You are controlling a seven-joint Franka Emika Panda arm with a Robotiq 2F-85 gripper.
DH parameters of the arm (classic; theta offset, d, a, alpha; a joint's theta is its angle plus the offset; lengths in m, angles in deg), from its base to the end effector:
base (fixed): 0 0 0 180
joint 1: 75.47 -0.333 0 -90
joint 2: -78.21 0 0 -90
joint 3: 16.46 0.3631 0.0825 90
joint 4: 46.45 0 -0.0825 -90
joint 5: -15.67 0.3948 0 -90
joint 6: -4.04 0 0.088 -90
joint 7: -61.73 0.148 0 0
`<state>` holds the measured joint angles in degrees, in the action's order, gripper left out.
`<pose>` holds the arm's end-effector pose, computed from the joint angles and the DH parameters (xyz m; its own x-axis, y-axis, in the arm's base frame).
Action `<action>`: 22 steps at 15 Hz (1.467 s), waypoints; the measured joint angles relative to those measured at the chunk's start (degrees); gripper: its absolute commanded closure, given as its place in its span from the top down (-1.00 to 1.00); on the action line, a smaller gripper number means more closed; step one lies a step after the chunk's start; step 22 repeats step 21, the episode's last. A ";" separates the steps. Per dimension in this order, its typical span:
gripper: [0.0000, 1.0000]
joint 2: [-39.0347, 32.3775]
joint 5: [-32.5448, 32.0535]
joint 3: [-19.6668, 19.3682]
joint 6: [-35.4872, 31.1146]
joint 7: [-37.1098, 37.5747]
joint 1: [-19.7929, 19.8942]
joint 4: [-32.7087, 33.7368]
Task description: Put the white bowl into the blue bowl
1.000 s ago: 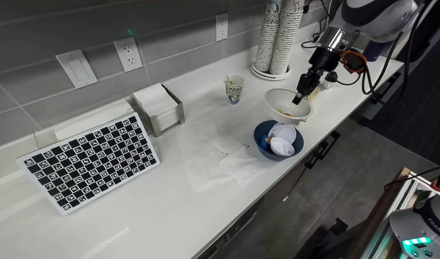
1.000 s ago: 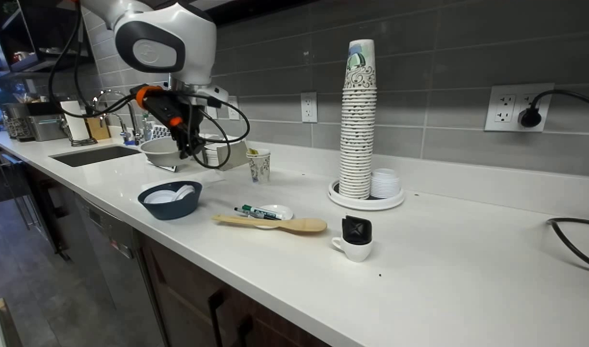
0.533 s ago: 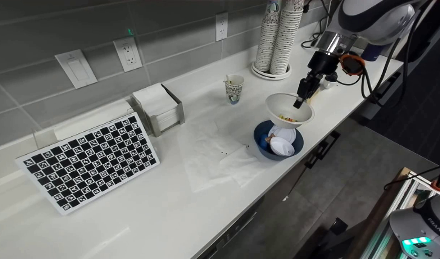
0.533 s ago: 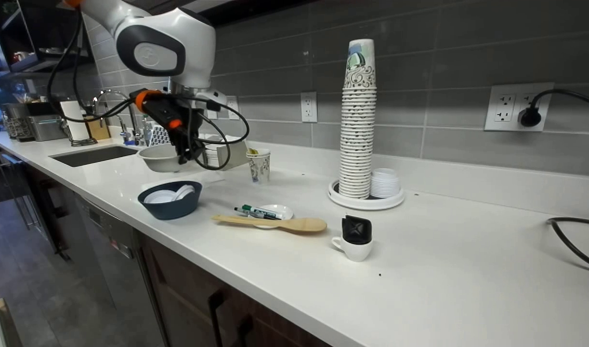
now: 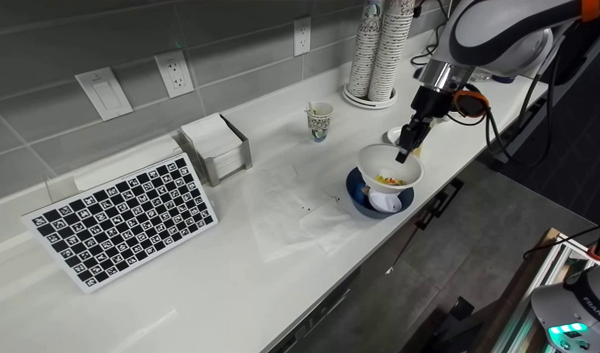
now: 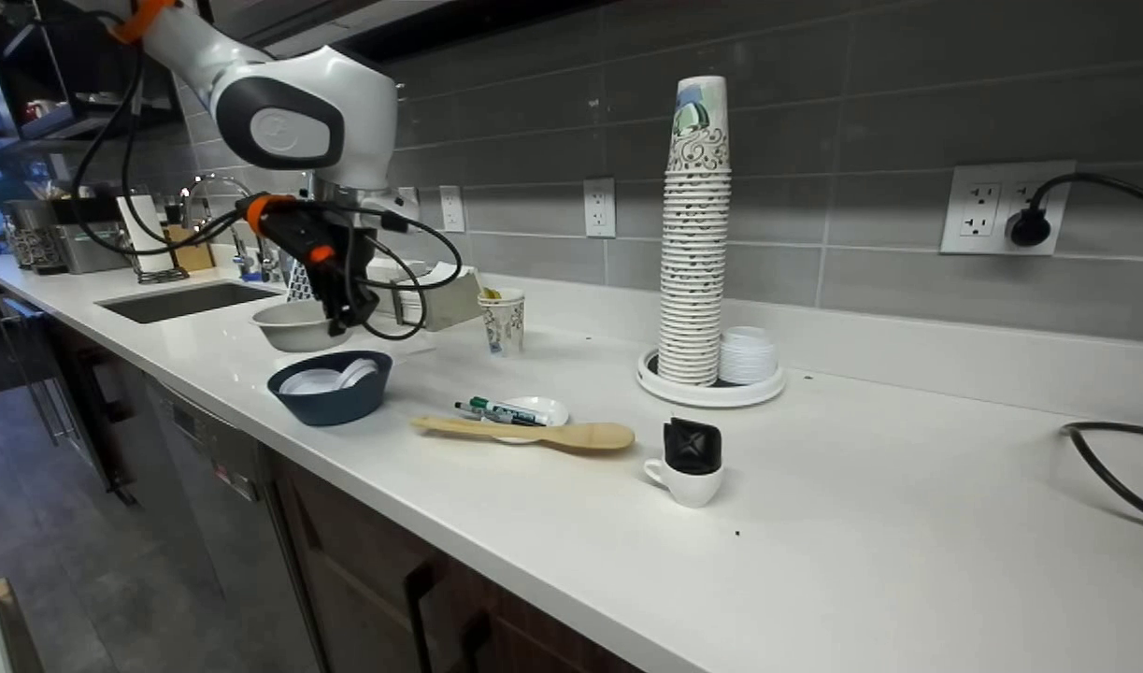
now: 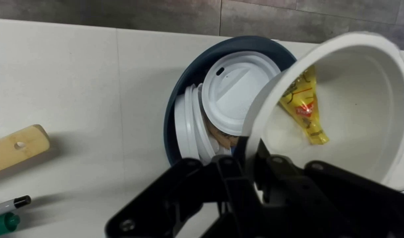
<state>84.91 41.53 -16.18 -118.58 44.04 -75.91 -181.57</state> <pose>0.4771 0.0397 0.3724 0.9975 0.0619 -0.0328 0.0455 -0.9285 -0.3686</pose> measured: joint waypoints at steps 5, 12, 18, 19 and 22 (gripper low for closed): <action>-0.97 -2.07 -2.90 0.69 -4.29 2.50 -0.58 -0.76; 0.19 -4.53 -5.11 1.33 -5.25 3.11 -0.73 -0.77; 1.00 0.70 -4.86 0.61 -3.54 2.27 -0.76 -0.99; 1.00 2.66 -4.86 -0.13 -2.89 2.27 -0.51 -1.36; 0.95 7.24 -4.89 -2.35 -2.22 2.14 0.24 -2.99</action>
